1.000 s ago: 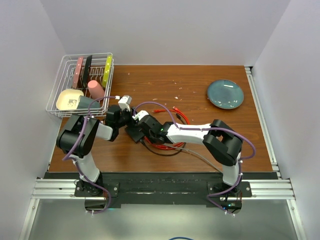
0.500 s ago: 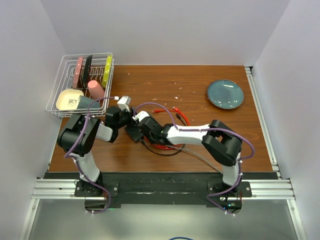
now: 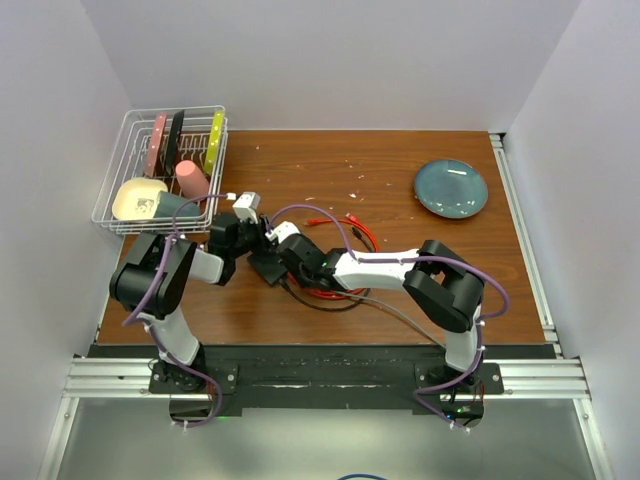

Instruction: Insert the plug into the switch port

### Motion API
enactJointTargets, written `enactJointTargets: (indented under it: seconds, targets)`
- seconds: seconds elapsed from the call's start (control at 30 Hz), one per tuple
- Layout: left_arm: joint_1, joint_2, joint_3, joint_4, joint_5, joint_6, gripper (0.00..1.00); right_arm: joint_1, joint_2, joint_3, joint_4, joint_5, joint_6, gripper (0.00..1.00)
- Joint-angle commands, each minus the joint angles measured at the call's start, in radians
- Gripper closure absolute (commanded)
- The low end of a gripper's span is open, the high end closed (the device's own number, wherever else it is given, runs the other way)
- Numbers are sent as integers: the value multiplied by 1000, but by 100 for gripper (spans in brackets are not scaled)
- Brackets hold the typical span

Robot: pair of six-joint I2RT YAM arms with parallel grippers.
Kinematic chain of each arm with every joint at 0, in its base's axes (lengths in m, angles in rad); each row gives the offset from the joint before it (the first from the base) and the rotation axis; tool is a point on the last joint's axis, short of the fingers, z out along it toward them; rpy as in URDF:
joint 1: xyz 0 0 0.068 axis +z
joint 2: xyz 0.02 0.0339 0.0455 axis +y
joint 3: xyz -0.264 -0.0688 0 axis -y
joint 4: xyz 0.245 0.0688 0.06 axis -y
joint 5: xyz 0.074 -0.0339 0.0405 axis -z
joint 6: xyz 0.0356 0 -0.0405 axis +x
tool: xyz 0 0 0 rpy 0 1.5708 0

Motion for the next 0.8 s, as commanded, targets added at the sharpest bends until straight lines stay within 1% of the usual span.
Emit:
enactJointTargets:
  seconds: [0.0, 0.07, 0.1, 0.13, 0.17, 0.23, 0.27, 0.33, 0.37, 0.47, 0.5, 0.57, 0.6, 0.67, 0.7, 0.73, 0.77]
  targets:
    - [-64, -85, -57, -228, 140, -75, 73, -5, -103, 39, 502, -37, 63, 85]
    - [-58, -116, -54, -268, 88, -62, 58, 1, -126, -1, 485, -55, 74, 78]
    - [-51, -140, -45, -294, 67, -52, 54, 4, -133, -9, 453, -59, 75, 76]
    - [-48, -149, -33, -361, 41, -39, 51, 9, -137, -23, 436, -59, 77, 70]
    - [-46, -160, -13, -393, -13, -20, 45, 15, -149, -32, 422, -59, 78, 67]
    - [-38, -185, 0, -444, -51, -9, 40, 21, -163, -61, 382, -39, 83, 62]
    - [-28, -194, 1, -449, -72, -12, 36, 30, -183, -70, 370, -27, 88, 56]
    - [-20, -223, -3, -453, -81, -19, 34, 33, -206, -101, 339, 4, 95, 51]
    - [-14, -232, -8, -456, -92, -22, 32, 33, -221, -110, 327, 12, 104, 45]
    - [-8, -274, -5, -489, -127, -24, 28, 33, -289, -150, 295, 56, 117, 37]
    - [-8, -304, -5, -510, -137, -22, 26, 36, -327, -167, 273, 72, 118, 32]
    - [-8, -365, -7, -528, -163, -21, 20, 35, -363, -185, 256, 113, 127, 27]
    - [-8, -387, -7, -553, -169, -16, 19, 33, -396, -201, 238, 124, 127, 20]
    - [-8, -457, 3, -579, -184, -10, 15, 32, -421, -207, 215, 173, 131, 16]
    - [-8, -481, 4, -597, -189, -9, 13, 30, -430, -207, 189, 187, 132, 11]
    - [-8, -508, 4, -604, -189, -9, 11, 27, -441, -204, 175, 191, 135, 10]
    - [-8, -559, 6, -607, -190, -15, 7, 23, -446, -199, 158, 202, 141, 8]
